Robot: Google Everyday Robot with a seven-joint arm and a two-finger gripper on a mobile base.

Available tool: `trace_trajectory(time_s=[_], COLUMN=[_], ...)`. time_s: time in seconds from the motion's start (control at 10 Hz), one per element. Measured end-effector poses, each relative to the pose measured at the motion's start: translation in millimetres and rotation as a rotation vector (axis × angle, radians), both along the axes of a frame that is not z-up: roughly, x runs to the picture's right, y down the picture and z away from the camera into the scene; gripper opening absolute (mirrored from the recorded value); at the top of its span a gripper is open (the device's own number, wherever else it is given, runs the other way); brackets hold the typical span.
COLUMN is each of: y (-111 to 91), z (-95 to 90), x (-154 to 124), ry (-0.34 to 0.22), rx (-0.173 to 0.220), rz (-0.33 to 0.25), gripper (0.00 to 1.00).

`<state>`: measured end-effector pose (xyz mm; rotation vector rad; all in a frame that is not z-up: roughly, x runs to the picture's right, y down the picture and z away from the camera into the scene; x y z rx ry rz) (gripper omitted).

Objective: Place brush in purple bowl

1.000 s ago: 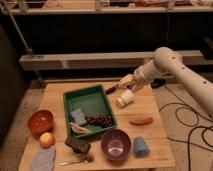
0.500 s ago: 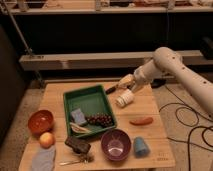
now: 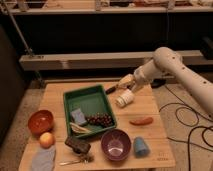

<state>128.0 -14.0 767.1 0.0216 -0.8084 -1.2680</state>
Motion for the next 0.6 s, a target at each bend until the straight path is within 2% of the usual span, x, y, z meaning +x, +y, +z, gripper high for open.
trace_trajectory(time_s=[0.5, 0.6], y=[0.1, -1.4], z=[0.2, 0.0], x=[0.0, -0.7], ry=[0.001, 0.0], rx=[0.001, 0.012], rz=[-0.001, -0.005], gripper=[0.61, 0.61])
